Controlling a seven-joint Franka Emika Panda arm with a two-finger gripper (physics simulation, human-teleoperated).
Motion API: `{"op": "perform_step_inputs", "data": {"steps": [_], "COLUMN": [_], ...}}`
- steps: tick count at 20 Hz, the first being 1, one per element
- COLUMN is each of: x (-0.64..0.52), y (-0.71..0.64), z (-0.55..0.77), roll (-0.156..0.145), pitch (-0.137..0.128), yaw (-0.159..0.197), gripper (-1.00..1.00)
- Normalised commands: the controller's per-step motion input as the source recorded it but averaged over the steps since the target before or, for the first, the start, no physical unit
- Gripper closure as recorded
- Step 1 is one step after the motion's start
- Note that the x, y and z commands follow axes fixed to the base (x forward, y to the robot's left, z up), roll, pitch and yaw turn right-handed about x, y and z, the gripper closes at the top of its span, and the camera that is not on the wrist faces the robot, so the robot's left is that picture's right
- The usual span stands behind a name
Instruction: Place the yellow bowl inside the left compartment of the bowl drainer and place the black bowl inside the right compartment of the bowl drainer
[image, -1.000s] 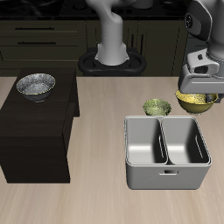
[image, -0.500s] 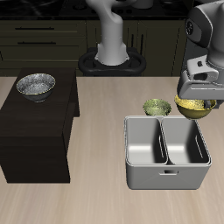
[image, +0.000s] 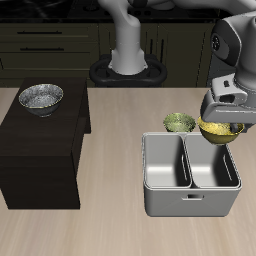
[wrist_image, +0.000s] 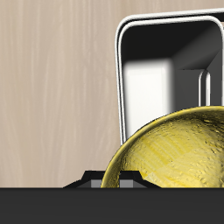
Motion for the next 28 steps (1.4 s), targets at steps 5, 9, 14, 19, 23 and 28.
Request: {"op": "perform_step_inputs", "data": {"steps": [5,9,14,19,23,28], "x": [0.06,0.08,0.07,0.00,-0.10,-0.14], "y": [-0.07,-0.06,-0.03,-0.05,-0.18,-0.21], "z": [-0.20,-0.17,-0.05,0.07,0.15,0.21], "roll": [-0.055,-0.008,-0.013,-0.003,-0.042,0.002], "pitch": [0.031,0.037,0.011,-0.008,-0.048,-0.044], "yaw": [0.018,-0.001,-0.002,-0.003,0.037,0.011], "gripper": [1.00,-1.00,-1.00,-1.00,-1.00,-1.00]}}
